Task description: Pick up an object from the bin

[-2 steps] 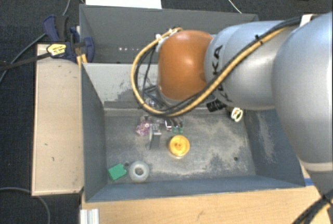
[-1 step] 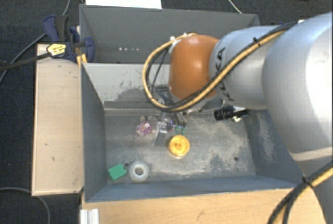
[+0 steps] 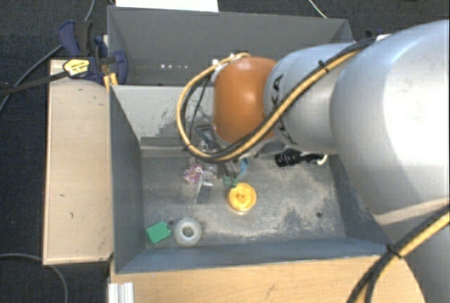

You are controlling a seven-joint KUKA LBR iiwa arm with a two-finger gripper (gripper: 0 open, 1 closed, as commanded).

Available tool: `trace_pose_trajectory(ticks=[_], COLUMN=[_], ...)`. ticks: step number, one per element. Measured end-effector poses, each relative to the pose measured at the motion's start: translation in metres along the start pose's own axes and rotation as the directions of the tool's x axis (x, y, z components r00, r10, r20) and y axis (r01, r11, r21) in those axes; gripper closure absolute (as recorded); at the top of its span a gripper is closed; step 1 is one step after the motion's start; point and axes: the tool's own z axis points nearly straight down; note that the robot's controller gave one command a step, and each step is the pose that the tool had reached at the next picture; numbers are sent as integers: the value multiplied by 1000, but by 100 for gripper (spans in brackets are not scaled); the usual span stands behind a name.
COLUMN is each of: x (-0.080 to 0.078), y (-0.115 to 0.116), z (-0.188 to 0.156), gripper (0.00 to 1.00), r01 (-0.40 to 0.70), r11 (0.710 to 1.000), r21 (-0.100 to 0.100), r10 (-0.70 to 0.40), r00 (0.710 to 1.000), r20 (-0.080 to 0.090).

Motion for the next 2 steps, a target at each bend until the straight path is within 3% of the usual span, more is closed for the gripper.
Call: trace_pose_trajectory(ticks=[1,2], x=[-12,-12], y=[-28,-28], z=[16,16], gripper=[100,100], r01=[-168,-171], r11=[986,985], r21=[1,0], r10=[168,171], r00=[986,985], r20=[-4,-4])
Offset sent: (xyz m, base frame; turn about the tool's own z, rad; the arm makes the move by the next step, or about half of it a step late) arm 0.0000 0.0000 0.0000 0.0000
